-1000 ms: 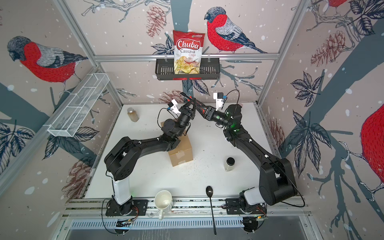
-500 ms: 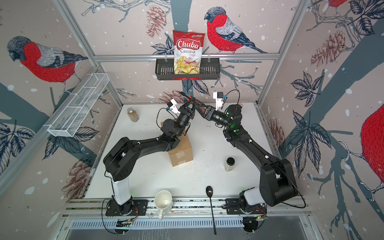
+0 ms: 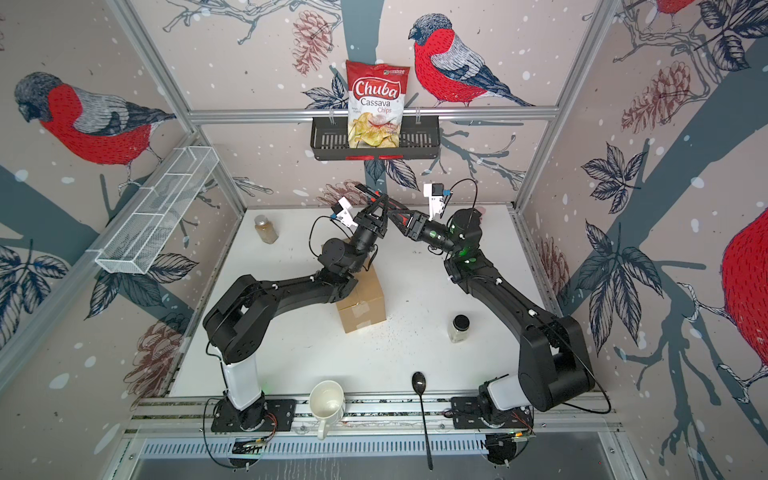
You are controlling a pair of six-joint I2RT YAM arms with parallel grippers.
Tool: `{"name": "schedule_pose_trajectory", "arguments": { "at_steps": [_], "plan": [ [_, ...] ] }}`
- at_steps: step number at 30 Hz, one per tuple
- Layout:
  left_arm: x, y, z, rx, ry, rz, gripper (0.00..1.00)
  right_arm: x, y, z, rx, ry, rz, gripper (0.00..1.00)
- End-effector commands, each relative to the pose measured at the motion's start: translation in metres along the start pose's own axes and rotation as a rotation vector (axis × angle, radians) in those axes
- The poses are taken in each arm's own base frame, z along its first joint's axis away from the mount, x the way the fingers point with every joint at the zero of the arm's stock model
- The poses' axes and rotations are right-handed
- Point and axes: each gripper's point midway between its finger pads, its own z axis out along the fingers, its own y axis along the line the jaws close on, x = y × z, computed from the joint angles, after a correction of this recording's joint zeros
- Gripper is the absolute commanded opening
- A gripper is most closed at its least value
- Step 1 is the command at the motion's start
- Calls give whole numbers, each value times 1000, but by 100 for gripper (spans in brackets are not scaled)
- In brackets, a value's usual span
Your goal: Unpack the express box
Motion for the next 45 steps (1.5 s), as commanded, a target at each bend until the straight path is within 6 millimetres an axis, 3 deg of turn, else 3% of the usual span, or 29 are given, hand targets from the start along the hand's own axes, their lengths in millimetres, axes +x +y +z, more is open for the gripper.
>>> {"name": "schedule_pose_trajectory", "arguments": {
  "at_steps": [1, 9, 14, 23, 31, 45],
  "plan": [
    [20, -6, -2, 38, 52, -24, 0, -15, 8, 2, -14, -50, -37, 40],
    [40, -1, 2, 34, 99, -40, 0, -19, 7, 6, -16, -64, -34, 31],
    [42, 2, 2, 31, 108, -41, 0, -17, 6, 8, -21, -58, -27, 28],
    [45, 7, 2, 20, 124, -43, 0, -15, 6, 9, -29, -58, -32, 7],
    [49, 9, 3, 16, 142, -40, 1, -10, 5, 9, -20, -52, -38, 0],
    [51, 14, 0, -15, 177, 0, 28, -13, -2, 5, 49, -78, -68, 0]
  ]
}}
